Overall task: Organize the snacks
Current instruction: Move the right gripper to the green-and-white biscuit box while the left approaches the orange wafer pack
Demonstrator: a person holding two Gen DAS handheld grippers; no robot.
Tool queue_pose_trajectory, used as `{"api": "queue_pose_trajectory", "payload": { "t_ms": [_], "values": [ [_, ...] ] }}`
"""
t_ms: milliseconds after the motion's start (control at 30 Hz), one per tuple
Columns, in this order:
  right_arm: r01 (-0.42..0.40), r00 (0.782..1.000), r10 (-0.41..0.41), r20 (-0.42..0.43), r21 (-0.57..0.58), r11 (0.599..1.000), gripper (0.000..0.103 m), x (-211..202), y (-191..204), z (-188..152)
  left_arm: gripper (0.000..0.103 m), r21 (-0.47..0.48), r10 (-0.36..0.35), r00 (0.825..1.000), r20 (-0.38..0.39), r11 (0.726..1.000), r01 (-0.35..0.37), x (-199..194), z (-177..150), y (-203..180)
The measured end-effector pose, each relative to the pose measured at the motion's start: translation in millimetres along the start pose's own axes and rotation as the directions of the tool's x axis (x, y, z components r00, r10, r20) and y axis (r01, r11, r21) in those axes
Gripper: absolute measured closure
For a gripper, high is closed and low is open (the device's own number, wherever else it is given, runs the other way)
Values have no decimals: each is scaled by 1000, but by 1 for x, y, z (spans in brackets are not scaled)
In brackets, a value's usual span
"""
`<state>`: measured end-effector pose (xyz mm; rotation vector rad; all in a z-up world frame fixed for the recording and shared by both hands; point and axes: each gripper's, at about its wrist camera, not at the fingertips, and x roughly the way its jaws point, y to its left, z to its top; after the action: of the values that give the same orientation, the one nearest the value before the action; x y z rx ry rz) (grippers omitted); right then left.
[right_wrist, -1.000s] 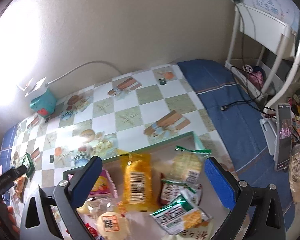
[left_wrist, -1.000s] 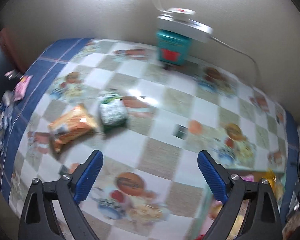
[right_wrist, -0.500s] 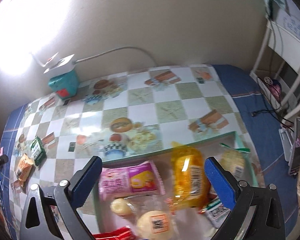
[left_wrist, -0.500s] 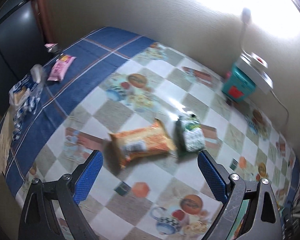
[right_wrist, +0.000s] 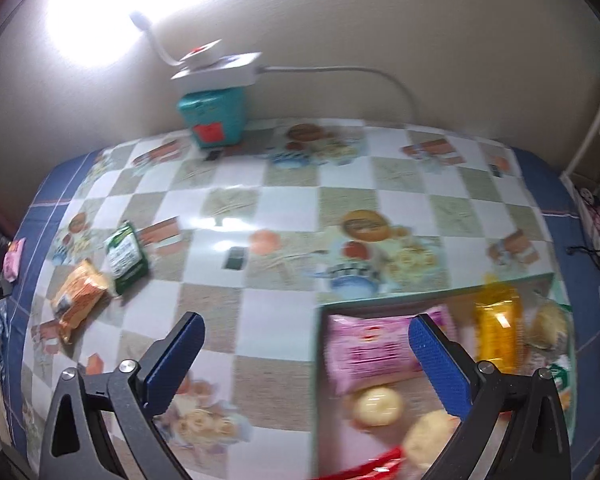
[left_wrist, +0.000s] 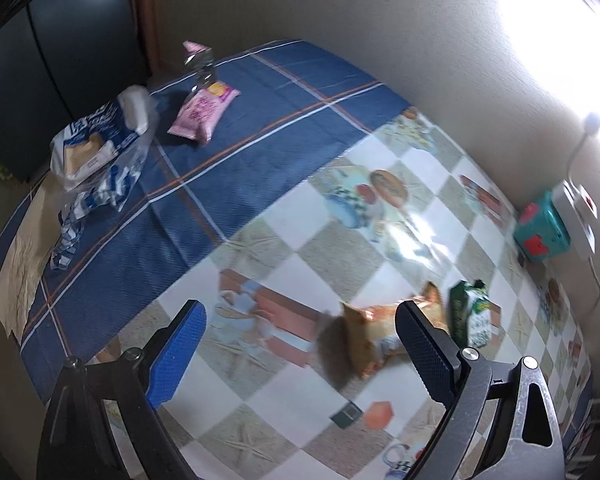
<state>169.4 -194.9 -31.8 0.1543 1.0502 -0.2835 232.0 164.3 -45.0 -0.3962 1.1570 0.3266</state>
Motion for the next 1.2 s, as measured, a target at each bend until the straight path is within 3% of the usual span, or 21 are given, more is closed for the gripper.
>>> {"api": "queue_pose_trajectory", "payload": {
  "t_ms": [333,867,1033,1200],
  "values": [
    [-50,998,46,-43,-86,995,0,29,60,-13,7,-18,-43,997,-58,999,42,30,4,21],
    [-55,996,43,-83,-149,987,0,63,109,-22,7,47,-188,975,-119,980,195,66,-10,-6],
    [-58,995,45,-84,-169,984,0,66,118,-19,7,97,-202,974,-106,972,212,66,-9,-12],
    [-84,993,67,-94,-191,978,0,69,127,-7,7,208,-178,980,-93,959,194,66,-12,-22]
  ]
}}
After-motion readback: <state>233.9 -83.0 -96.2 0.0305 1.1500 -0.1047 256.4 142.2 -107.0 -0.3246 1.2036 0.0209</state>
